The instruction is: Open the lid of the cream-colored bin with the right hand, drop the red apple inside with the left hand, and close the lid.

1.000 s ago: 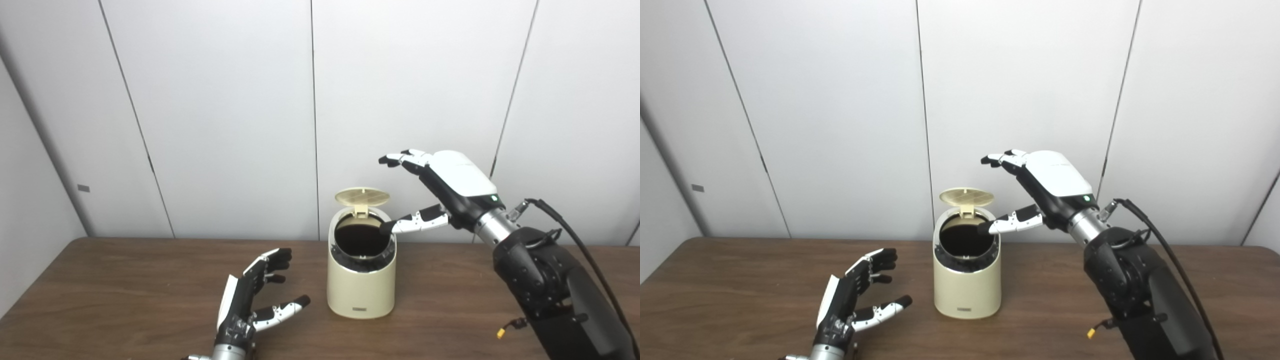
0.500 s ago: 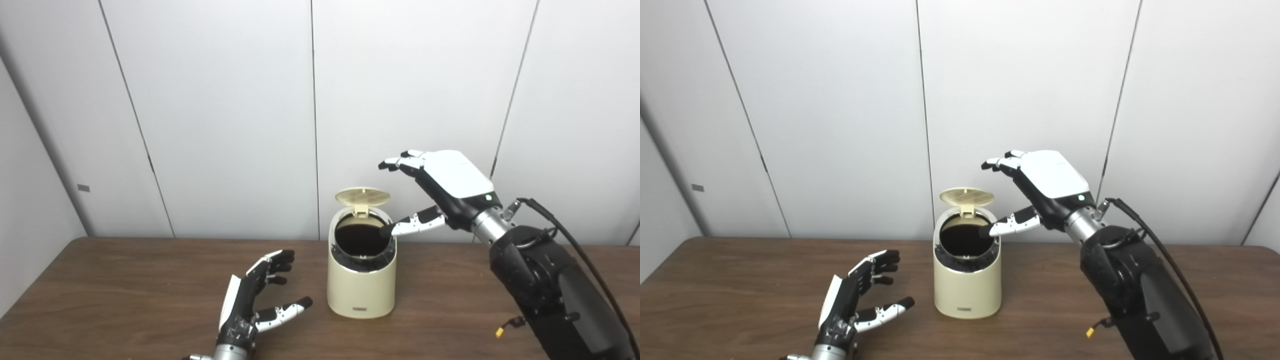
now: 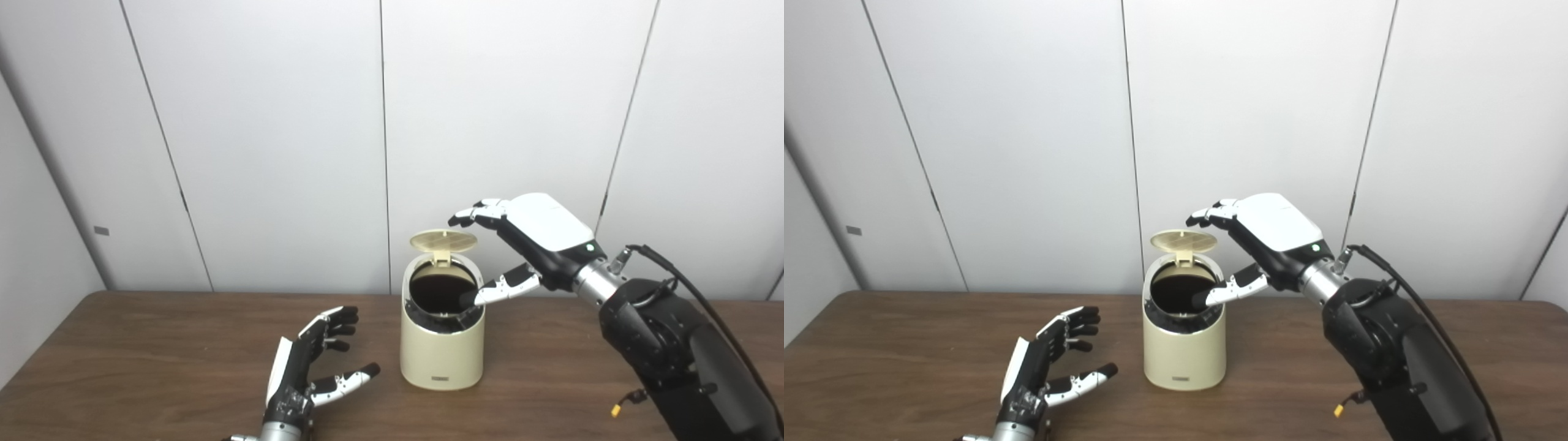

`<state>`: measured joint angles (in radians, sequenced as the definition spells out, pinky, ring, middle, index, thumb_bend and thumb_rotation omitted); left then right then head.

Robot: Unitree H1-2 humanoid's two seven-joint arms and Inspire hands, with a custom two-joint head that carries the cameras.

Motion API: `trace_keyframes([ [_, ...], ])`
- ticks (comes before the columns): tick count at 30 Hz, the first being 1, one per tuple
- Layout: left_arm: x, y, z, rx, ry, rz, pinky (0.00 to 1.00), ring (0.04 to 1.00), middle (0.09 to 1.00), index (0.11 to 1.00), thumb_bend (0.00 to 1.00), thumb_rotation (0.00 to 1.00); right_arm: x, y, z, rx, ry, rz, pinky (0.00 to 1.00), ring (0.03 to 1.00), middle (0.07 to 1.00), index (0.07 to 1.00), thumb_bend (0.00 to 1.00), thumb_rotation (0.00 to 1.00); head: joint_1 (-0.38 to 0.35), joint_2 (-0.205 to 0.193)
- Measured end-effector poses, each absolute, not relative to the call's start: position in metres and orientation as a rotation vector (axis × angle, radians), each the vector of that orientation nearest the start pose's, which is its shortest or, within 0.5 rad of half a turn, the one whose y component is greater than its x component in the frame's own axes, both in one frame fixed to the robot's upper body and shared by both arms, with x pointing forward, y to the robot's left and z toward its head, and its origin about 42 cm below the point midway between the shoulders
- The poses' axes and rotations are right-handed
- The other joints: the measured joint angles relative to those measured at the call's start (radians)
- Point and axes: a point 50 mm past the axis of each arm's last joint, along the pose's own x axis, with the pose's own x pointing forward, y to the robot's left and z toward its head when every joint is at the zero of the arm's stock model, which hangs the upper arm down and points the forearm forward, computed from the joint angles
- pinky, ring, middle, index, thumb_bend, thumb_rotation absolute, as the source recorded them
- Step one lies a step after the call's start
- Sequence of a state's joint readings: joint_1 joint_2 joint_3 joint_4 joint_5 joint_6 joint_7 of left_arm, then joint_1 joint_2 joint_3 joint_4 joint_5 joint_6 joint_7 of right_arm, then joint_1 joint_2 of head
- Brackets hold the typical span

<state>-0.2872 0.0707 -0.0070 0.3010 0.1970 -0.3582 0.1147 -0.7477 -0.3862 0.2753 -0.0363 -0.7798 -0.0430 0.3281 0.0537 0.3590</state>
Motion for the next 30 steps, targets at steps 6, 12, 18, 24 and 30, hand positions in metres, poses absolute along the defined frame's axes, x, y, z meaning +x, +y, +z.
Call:
trace_keyframes([
  [6,0.372,0.212,0.129,0.246,-0.348,0.002,0.64,0.725,0.749,0.762,0.72,0.02,0.434,-0.174,0.352,-1.309,-0.667,0.333,0.75,0.886,0.801,0.804,0.66,0.43,0.006,0.006],
  [12,0.372,0.212,0.128,0.247,-0.337,0.001,0.67,0.731,0.746,0.759,0.72,0.02,0.432,-0.164,0.348,-1.298,-0.653,0.351,0.77,0.889,0.793,0.805,0.66,0.41,0.014,0.011],
  [18,0.372,0.211,0.128,0.251,-0.337,-0.003,0.69,0.750,0.757,0.757,0.71,0.03,0.431,-0.155,0.345,-1.294,-0.661,0.375,0.80,0.910,0.787,0.801,0.66,0.51,0.011,0.017],
  [24,0.371,0.210,0.128,0.252,-0.337,-0.006,0.68,0.755,0.761,0.754,0.71,0.03,0.430,-0.152,0.343,-1.292,-0.660,0.391,0.81,0.892,0.785,0.807,0.67,0.41,0.011,0.029],
  [30,0.370,0.210,0.129,0.253,-0.330,-0.007,0.67,0.750,0.764,0.757,0.71,0.03,0.425,-0.151,0.338,-1.296,-0.662,0.397,0.80,0.896,0.772,0.796,0.67,0.40,0.009,0.034],
])
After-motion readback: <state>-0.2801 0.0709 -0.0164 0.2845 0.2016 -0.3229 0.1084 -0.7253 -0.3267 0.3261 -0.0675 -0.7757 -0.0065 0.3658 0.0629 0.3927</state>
